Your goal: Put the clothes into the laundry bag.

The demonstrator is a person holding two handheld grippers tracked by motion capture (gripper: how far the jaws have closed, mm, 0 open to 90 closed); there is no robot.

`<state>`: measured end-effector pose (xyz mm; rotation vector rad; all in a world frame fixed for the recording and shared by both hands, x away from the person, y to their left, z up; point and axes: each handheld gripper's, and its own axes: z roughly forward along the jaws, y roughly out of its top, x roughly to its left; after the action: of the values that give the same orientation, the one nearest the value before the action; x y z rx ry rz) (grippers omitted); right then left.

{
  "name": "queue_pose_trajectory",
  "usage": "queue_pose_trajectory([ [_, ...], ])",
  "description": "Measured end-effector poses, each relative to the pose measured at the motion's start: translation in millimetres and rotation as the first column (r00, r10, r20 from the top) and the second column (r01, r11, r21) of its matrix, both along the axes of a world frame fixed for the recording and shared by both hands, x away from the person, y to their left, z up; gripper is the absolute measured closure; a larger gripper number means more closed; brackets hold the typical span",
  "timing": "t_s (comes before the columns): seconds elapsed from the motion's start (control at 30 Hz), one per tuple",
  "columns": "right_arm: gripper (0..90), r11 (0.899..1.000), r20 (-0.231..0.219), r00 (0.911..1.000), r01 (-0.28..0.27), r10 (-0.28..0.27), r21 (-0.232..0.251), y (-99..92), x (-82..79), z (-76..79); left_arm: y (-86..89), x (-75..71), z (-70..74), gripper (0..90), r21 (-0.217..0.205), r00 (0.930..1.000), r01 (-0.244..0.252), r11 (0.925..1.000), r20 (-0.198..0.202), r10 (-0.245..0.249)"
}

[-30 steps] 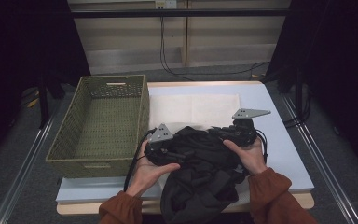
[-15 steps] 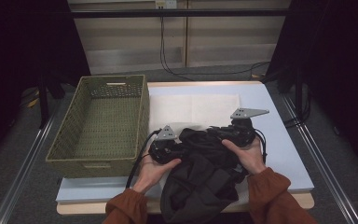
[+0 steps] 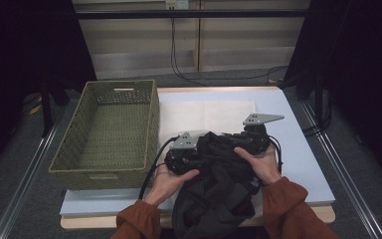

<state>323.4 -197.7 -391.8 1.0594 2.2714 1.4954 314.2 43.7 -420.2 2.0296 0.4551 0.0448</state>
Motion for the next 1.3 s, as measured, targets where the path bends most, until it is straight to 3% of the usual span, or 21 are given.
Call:
queue_pose_trajectory([
  [0.2, 89.7, 1.0, 0.015, 0.9996, -0.024, 0.023, 0.014, 7.2, -3.9, 5.1, -20.4, 1.8, -4.3, 78.1, 0.05, 0.9992, 0.04, 0.9979, -0.007, -0.04],
  [0.4, 89.7, 0.999, 0.033, 0.9994, -0.012, 0.011, 0.036, 5.3, -3.3, 12.5, -25.9, 9.6, -17.6, 78.5, 0.064, 0.997, 0.058, 0.9962, -0.054, -0.055],
  [0.53, 89.7, 0.998, 0.04, 0.9991, -0.02, 0.018, 0.063, 6.1, -4.2, 16.5, -28.5, 9.5, -21.7, 78.7, 0.079, 0.9965, 0.07, 0.9944, -0.052, -0.066],
  [0.6, 89.7, 0.997, 0.041, 0.999, -0.018, 0.014, 0.081, 5.0, -5.1, 21.8, -29.5, 11.4, -23.1, 78.8, 0.118, 0.9981, 0.053, 0.9916, -0.039, -0.048],
  [0.67, 89.7, 0.994, 0.047, 0.9989, -0.009, 0.004, 0.109, 1.9, -7.3, 27.0, -29.3, 14.1, -26.2, 79.0, 0.119, 0.9986, 0.029, 0.9925, -0.049, -0.023],
  [0.8, 89.7, 0.995, 0.04, 0.9992, -0.012, 0.008, 0.101, -2.5, -12.8, 27.6, -26.4, 15.1, -25.8, 79.0, 0.138, 0.9993, -0.019, 0.9903, -0.028, 0.023],
  [1.0, 89.7, 0.999, 0.027, 0.9995, -0.02, 0.019, 0.047, -2.3, -21.6, 20.7, -13.5, 17.1, -18.3, 78.8, 0.15, 0.995, -0.1, 0.9836, 0.007, 0.1],
  [1.1, 89.7, 0.999, 0.007, 0.9996, -0.028, 0.028, 0.028, -0.9, -22.2, 13.7, -2.4, 21.0, -16.6, 78.8, 0.16, 0.9918, -0.126, 0.979, 0.0, 0.128],
  [1.23, 89.6, 0.999, -0.006, 0.9994, -0.034, 0.034, 0.007, 2.7, -22.6, 8.4, 2.3, 23.4, -24.0, 78.8, 0.148, 0.9879, -0.152, 0.9772, -0.007, 0.155],
  [1.3, 89.6, 1.0, -0.009, 0.9995, -0.031, 0.031, 0.003, 4.4, -21.3, 6.7, 1.9, 25.1, -27.5, 77.7, 0.126, 0.9894, -0.14, 0.9821, -0.021, 0.144],
])
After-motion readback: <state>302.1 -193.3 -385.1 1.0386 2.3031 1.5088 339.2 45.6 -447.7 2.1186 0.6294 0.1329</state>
